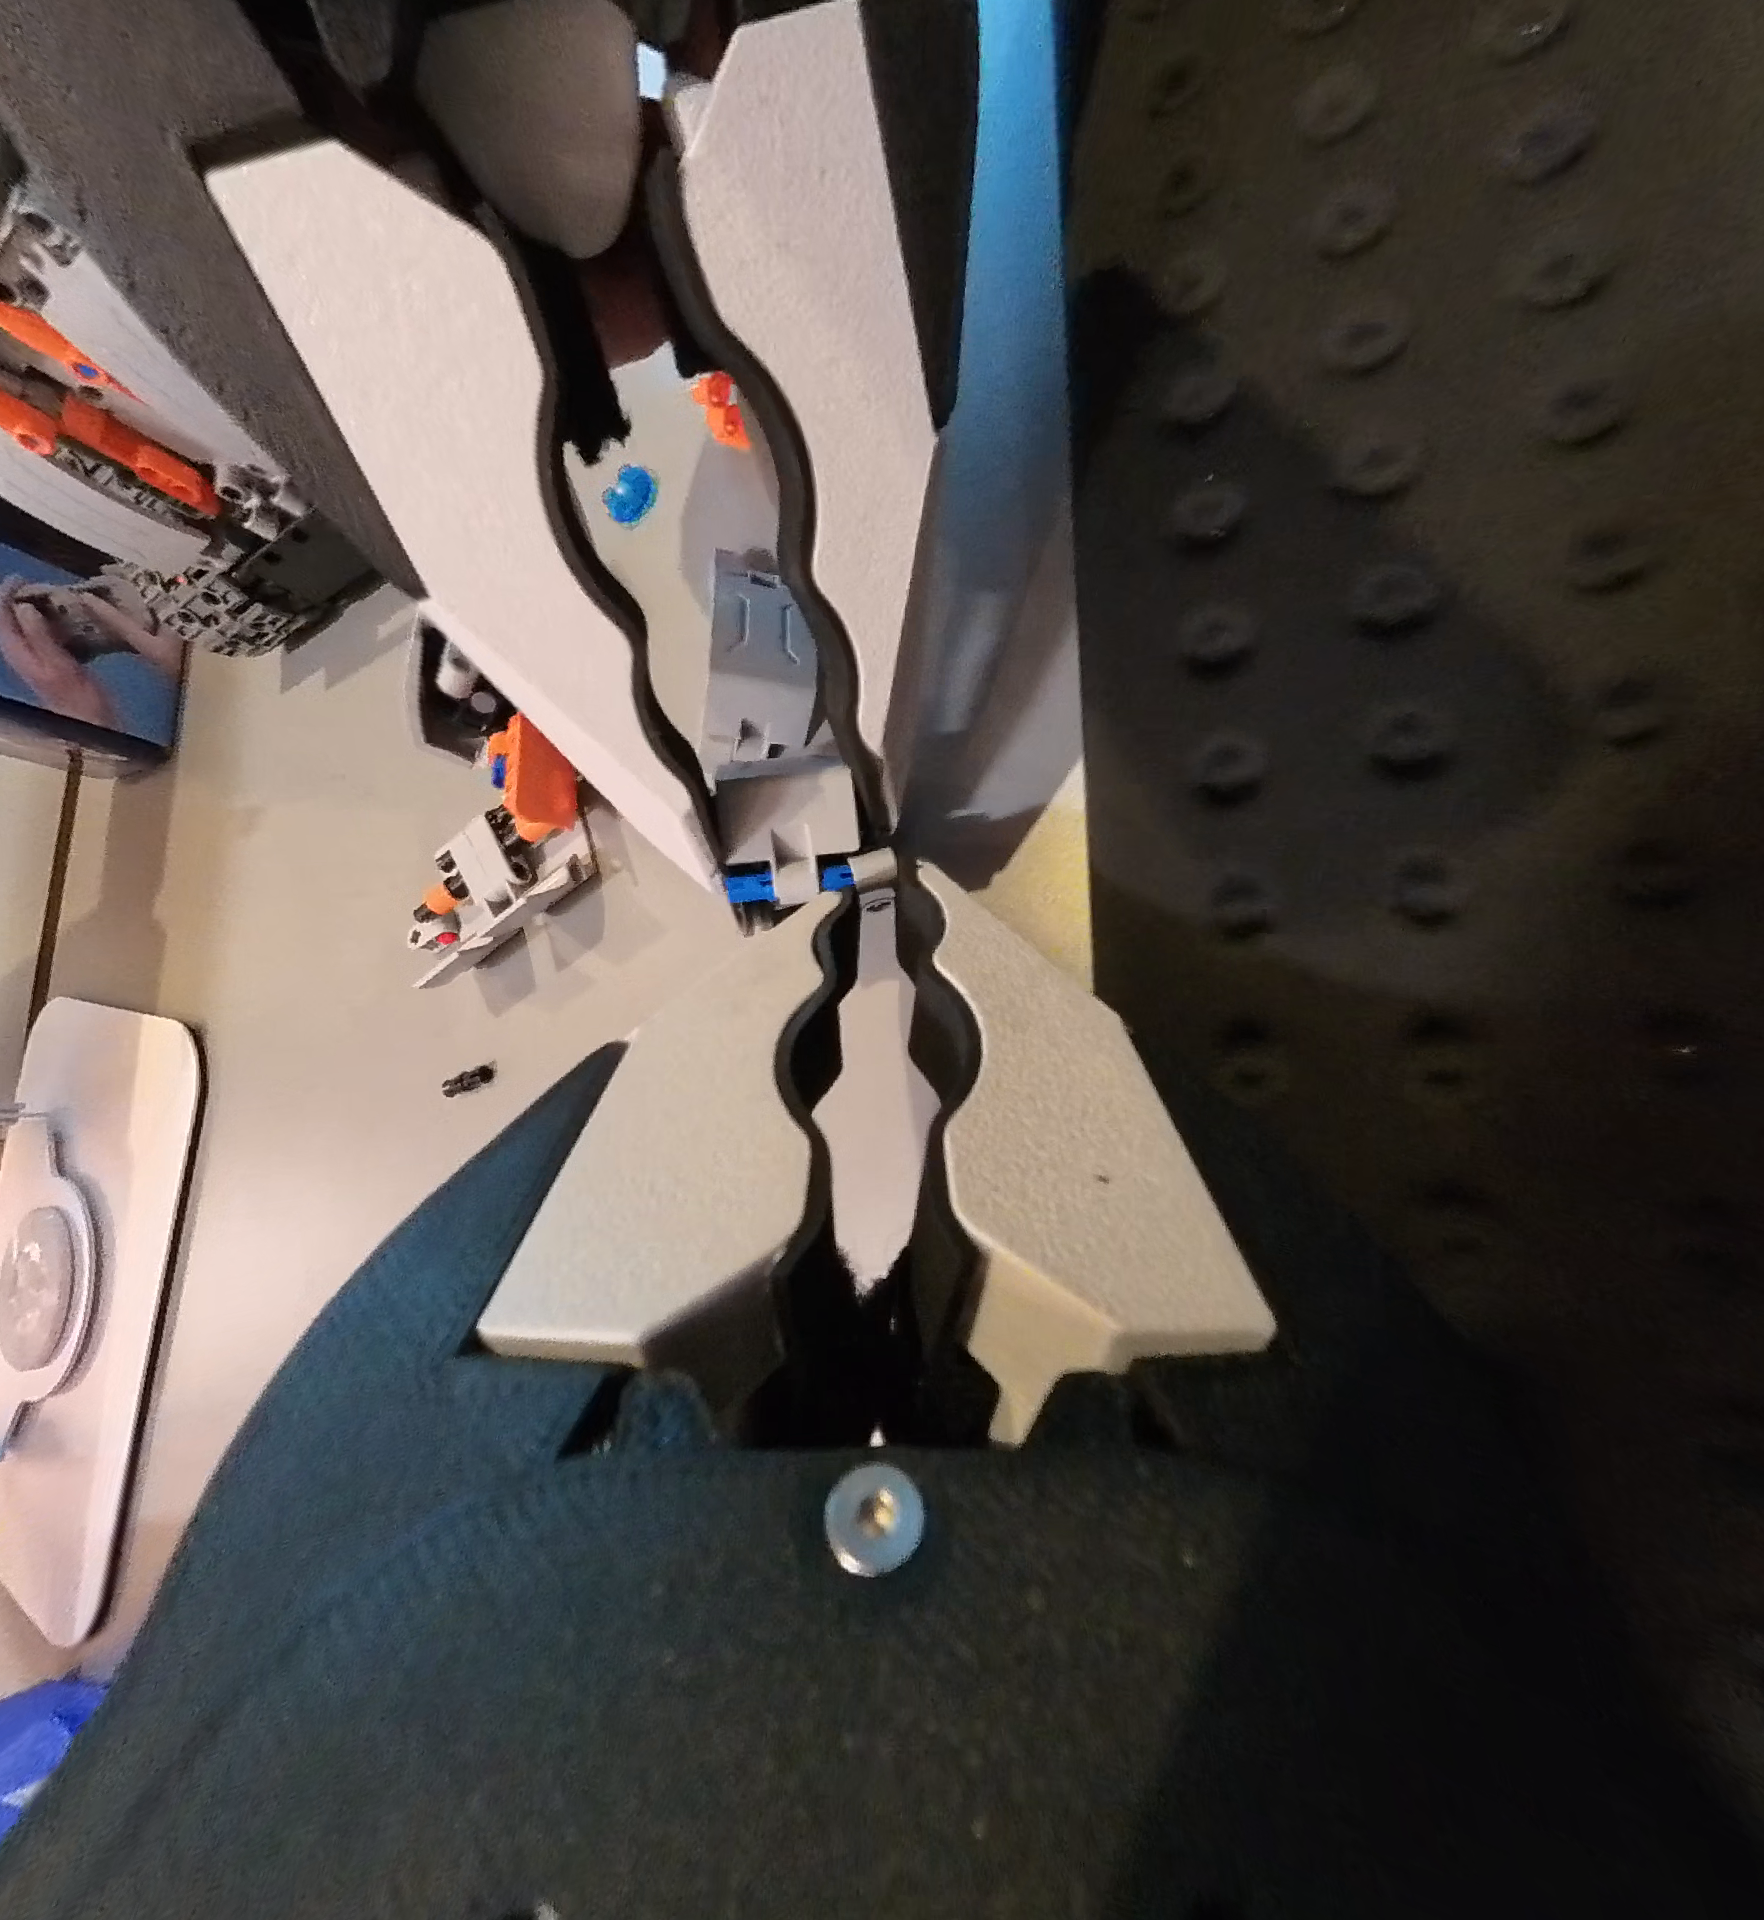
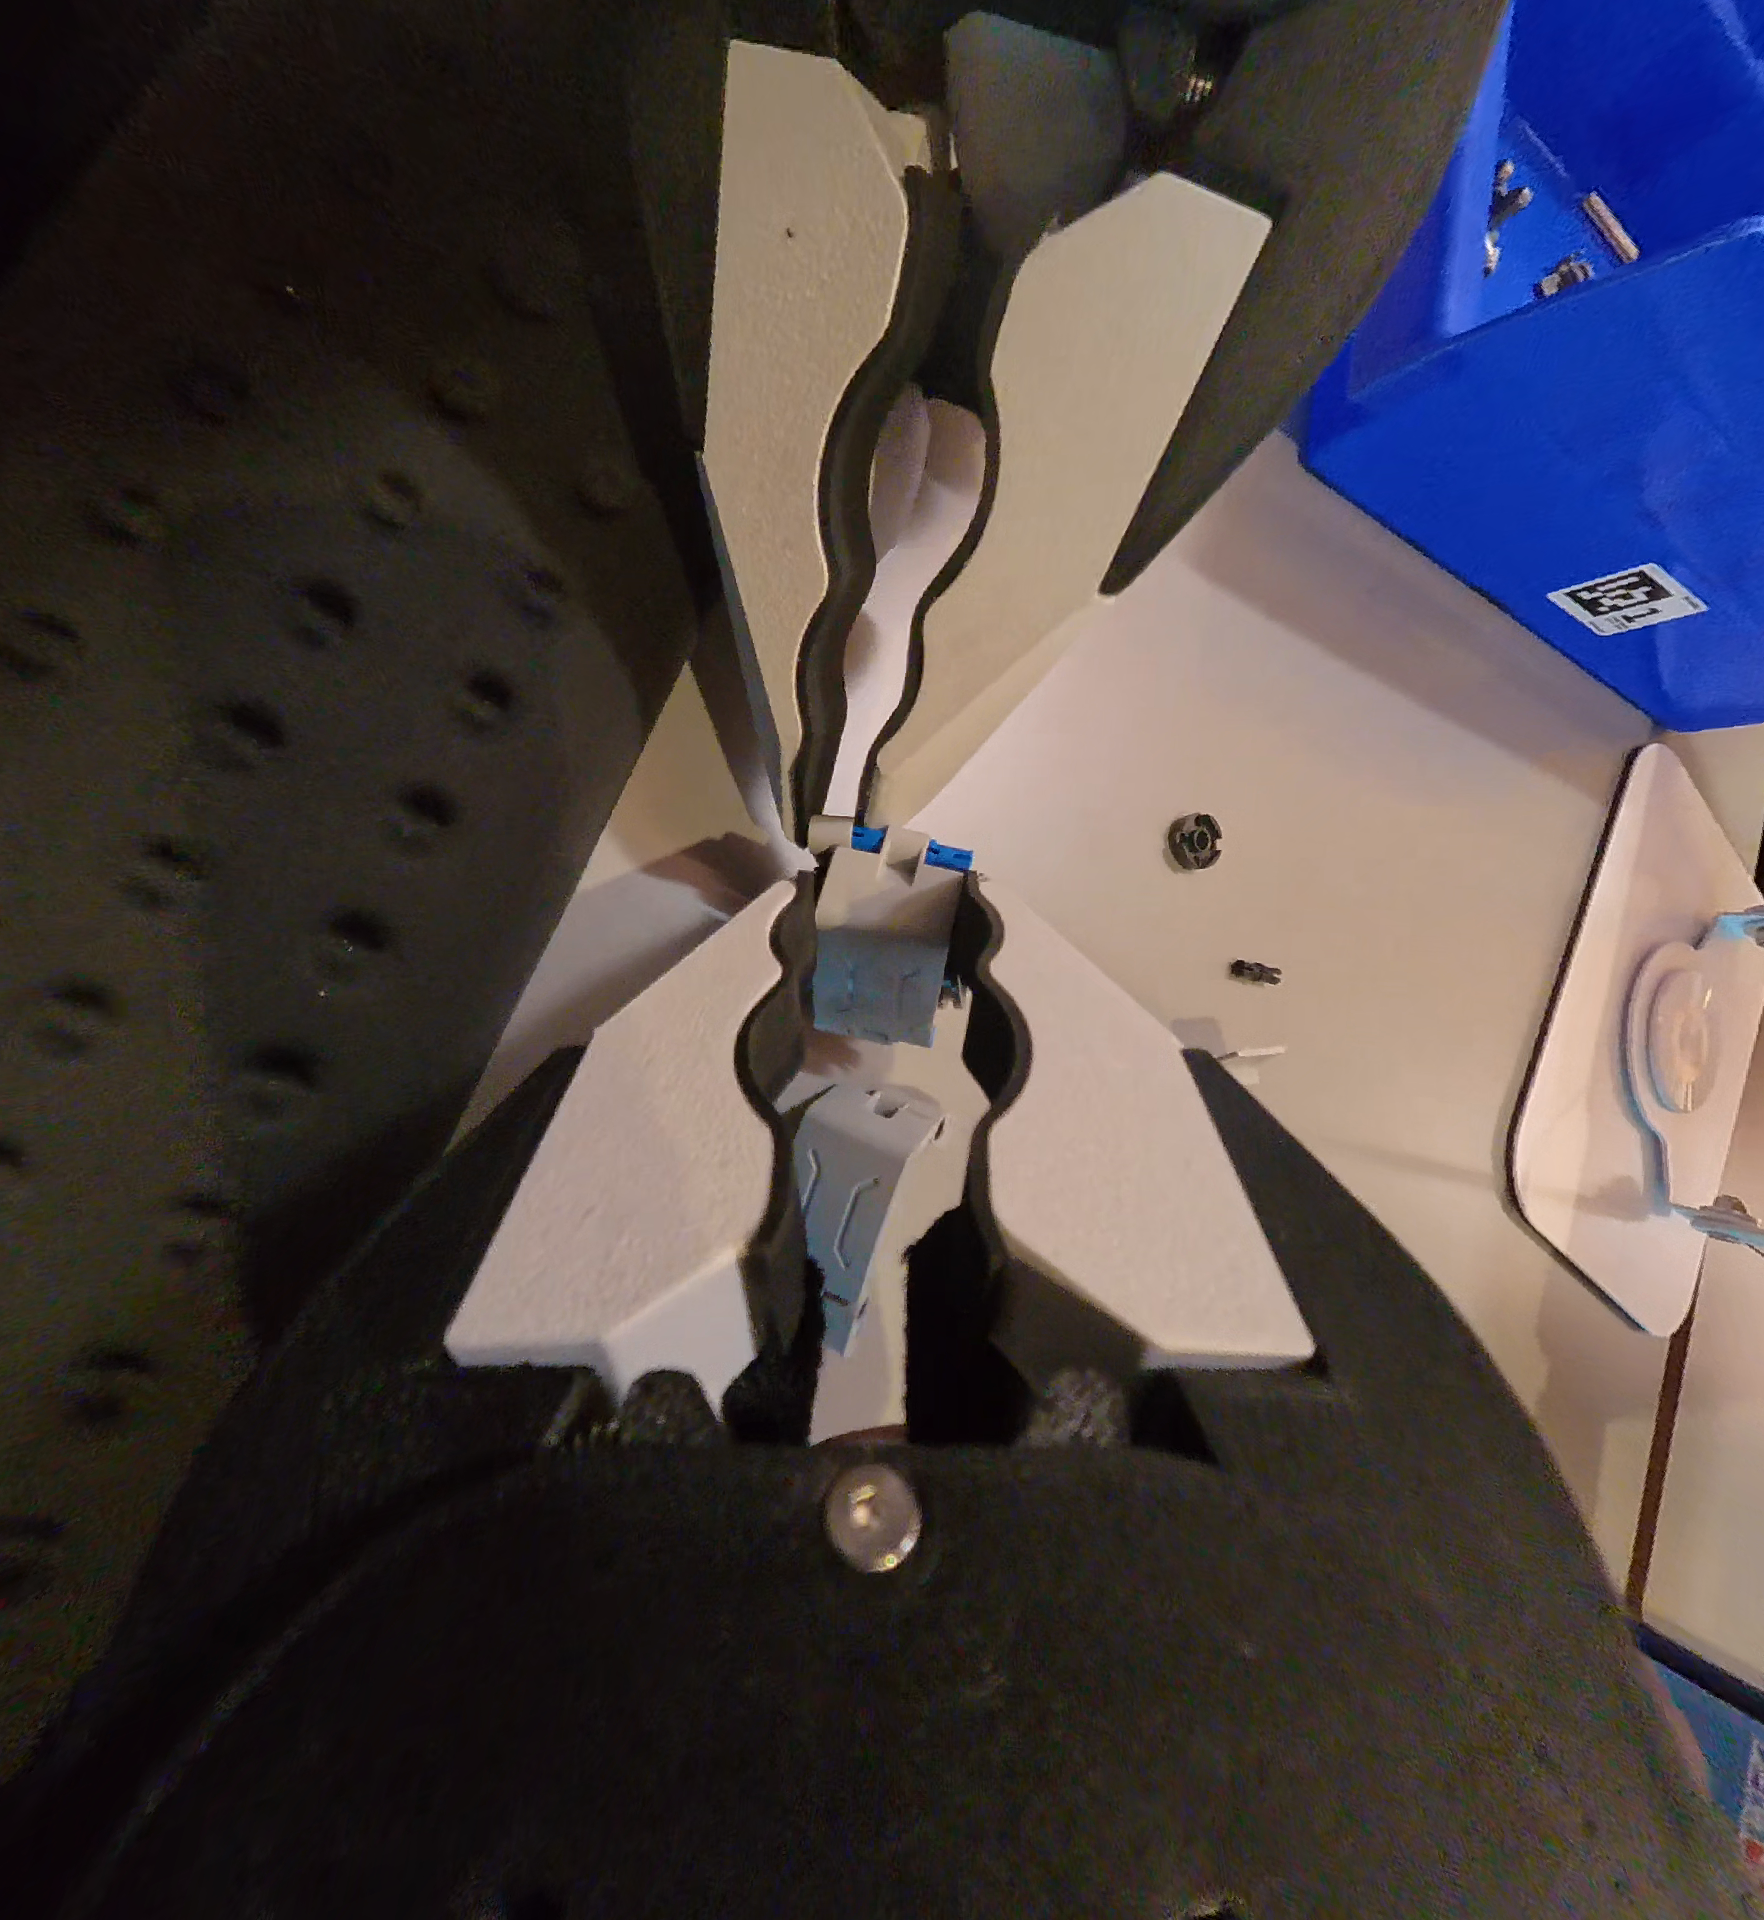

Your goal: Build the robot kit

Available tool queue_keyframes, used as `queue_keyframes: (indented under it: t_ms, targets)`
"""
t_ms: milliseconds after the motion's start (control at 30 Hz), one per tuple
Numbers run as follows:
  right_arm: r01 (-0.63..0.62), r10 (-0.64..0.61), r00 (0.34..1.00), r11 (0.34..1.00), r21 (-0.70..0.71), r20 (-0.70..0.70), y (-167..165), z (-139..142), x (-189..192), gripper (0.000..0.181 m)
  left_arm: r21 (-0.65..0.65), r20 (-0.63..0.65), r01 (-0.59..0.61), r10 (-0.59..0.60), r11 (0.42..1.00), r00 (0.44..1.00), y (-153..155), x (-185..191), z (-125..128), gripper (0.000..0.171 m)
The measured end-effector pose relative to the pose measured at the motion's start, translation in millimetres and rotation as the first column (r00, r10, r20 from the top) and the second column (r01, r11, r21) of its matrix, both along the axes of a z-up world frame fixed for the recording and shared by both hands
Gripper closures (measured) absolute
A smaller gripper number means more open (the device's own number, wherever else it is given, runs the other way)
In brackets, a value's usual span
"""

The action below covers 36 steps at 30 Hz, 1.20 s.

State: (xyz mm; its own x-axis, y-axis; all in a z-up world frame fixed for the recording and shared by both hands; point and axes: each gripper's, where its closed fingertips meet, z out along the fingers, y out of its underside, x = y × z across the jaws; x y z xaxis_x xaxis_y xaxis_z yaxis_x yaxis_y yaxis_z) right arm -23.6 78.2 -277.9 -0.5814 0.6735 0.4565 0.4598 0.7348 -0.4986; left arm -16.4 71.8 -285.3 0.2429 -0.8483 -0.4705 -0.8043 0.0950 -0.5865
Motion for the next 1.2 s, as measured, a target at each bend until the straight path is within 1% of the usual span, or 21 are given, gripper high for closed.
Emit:
queue_keyframes:
  t_ms: [67,167,233,300,400,567,800,867,933,1033,1100,1200]
  targets:
    - [-0.008,0.008,1.0,1.0,-0.019,0.015,0,0,0,0.157,-0.009,-0.016,0.015,-0.015,1.0,1.0,0,0,0,0.168]
    - [-0.003,0.004,1.0,0.997,-0.077,0.02,1,0,1,0.157,-0.034,-0.001,0.032,-0.032,0.999,0.999,1,1,0,0.168]
    - [0.033,-0.032,0.999,0.987,-0.158,0.011,4,0,0,0.157,-0.052,0.019,0.002,-0.001,0.999,1.0,5,0,-1,0.167]
    - [0.073,-0.078,0.997,0.965,-0.253,-0.008,8,1,-1,0.157,-0.059,0.071,-0.023,0.027,0.998,0.997,8,-1,1,0.167]
    - [0.102,-0.111,0.994,0.958,-0.268,-0.018,9,1,-3,0.157,-0.061,0.082,-0.062,0.067,0.996,0.994,10,-4,-1,0.165]
    - [0.118,-0.132,0.991,0.949,-0.293,-0.027,12,2,-5,0.157,-0.073,0.112,-0.09,0.098,0.993,0.989,12,-4,1,0.165]
    - [0.122,-0.132,0.99,0.978,-0.168,-0.049,15,3,-4,0.157,-0.038,0.118,-0.101,0.105,0.994,0.987,14,-5,6,0.166]
    - [0.128,-0.137,0.989,0.98,-0.151,-0.05,16,3,-4,0.157,-0.039,0.117,-0.105,0.108,0.994,0.987,14,-6,6,0.166]
    - [0.129,-0.135,0.989,0.986,-0.103,-0.058,17,3,-4,0.157,-0.028,0.115,-0.105,0.108,0.994,0.987,15,-6,7,0.167]
    - [0.13,-0.131,0.988,0.991,-0.015,-0.077,17,3,-4,0.157,-0.057,0.132,-0.103,0.11,0.993,0.985,15,-5,7,0.167]
    - [0.129,-0.124,0.988,0.99,0.05,-0.09,18,3,-4,0.157,-0.052,0.123,-0.108,0.114,0.993,0.986,16,-6,7,0.167]
    - [0.118,-0.11,0.99,0.988,0.095,-0.091,17,3,-4,0.158,-0.057,0.12,-0.097,0.103,0.994,0.987,15,-5,6,0.167]
